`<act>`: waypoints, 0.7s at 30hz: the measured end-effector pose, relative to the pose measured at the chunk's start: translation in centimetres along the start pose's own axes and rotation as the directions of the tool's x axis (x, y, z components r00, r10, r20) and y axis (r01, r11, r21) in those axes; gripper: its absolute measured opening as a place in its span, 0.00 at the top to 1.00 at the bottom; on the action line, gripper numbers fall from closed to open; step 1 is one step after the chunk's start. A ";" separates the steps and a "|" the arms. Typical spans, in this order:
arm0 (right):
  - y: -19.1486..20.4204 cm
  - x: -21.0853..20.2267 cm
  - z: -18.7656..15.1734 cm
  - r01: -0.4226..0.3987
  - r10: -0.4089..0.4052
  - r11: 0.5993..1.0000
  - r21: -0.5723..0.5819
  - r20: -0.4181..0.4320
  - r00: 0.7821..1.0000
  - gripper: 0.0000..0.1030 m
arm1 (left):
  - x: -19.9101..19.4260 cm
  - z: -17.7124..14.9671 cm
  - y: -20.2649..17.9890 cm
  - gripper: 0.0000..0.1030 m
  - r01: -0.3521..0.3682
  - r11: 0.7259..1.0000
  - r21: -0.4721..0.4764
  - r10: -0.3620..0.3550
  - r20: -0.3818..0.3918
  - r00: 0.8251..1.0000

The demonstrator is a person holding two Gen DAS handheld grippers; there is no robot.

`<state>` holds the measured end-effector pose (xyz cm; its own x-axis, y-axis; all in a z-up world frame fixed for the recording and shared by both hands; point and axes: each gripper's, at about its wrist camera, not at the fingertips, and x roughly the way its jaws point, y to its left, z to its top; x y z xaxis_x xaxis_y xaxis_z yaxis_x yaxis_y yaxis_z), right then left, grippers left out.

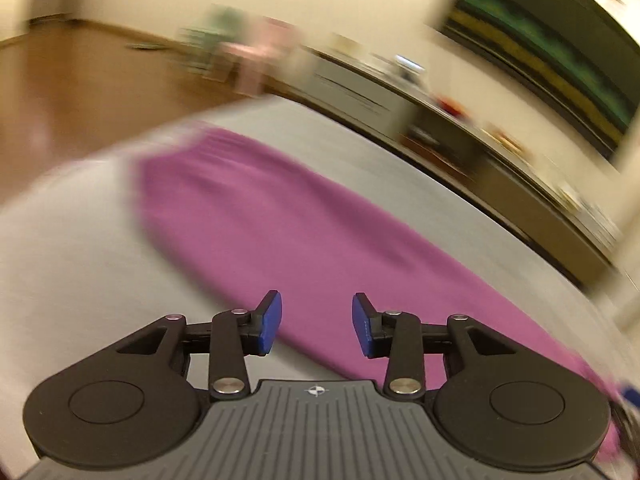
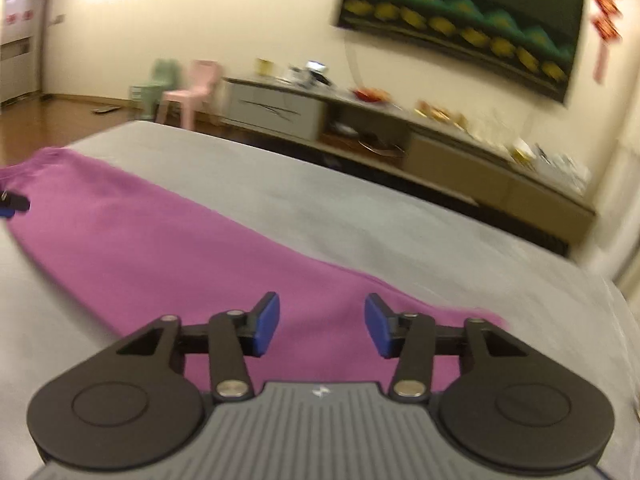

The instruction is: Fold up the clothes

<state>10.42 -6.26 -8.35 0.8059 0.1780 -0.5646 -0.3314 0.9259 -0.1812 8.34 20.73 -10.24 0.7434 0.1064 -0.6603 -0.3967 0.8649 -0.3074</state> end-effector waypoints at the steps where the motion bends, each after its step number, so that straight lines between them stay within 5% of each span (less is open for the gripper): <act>1: 2.0 0.1 0.7 -0.019 0.020 0.999 -0.032 0.012 1.000 0.47 | 0.1 1.0 2.2 0.60 -0.035 0.999 -0.035 0.036 0.017 0.999; 6: 10.3 1.3 4.8 -0.148 0.150 0.986 -0.081 0.026 0.988 0.44 | 1.3 5.1 11.3 0.53 -0.156 0.974 -0.166 0.169 0.065 0.984; 11: 15.5 4.0 9.5 -0.287 0.287 0.958 0.011 0.010 0.958 0.41 | 4.4 6.9 13.4 0.40 -0.095 0.975 -0.200 0.108 0.057 0.993; 19: 20.9 8.5 13.8 -0.387 0.391 0.919 0.082 -0.043 0.919 0.41 | 7.2 6.7 16.2 0.36 0.064 0.975 -0.214 -0.049 0.074 0.996; 20: 21.4 9.1 14.4 -0.396 0.401 0.914 0.087 -0.052 0.915 0.41 | 7.4 6.7 16.5 0.40 0.085 0.973 -0.214 -0.071 0.075 0.995; 21: 22.1 9.8 15.1 -0.399 0.405 0.912 0.090 -0.061 0.912 0.41 | 7.8 6.6 16.7 0.59 0.105 0.971 -0.216 -0.093 0.062 0.994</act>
<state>18.40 21.02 -5.74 0.5711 0.5172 -0.6374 -0.5801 0.8037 0.1323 11.06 39.23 -16.00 0.8090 0.0551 -0.5853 -0.4238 0.7446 -0.5157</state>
